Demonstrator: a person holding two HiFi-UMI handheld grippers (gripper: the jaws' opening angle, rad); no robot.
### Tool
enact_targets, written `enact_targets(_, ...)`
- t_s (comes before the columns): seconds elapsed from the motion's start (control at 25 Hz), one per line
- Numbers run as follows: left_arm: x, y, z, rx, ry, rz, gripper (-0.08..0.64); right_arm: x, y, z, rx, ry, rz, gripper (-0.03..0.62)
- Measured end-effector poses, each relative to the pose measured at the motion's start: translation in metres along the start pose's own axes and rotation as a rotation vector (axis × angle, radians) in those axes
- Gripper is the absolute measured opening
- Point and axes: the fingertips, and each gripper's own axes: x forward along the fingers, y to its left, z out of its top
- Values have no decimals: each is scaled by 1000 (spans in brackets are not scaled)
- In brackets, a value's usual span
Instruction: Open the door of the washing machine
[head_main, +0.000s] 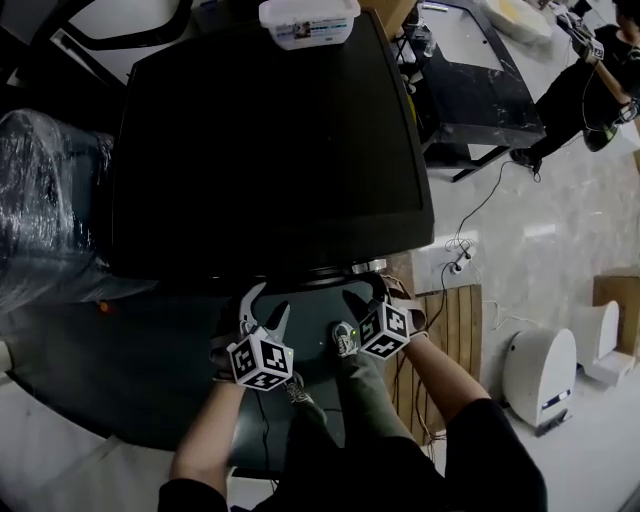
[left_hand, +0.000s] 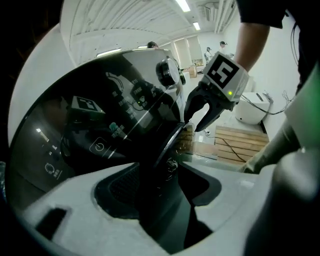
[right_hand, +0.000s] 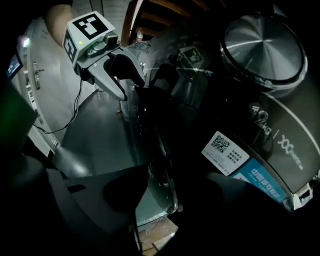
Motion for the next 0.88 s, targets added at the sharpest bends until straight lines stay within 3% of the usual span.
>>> enact_targets(0.4, 10, 5, -3, 52, 39, 33, 229, 17, -1, -2, -47, 9, 25, 144)
enact_targets(0.6, 10, 7, -3, 100, 50, 40, 188, 17, 0, -2, -76, 7, 42, 133)
enact_targets(0.88, 9, 5, -4, 116, 64, 14, 164, 17, 0, -2, -36, 25, 4, 127)
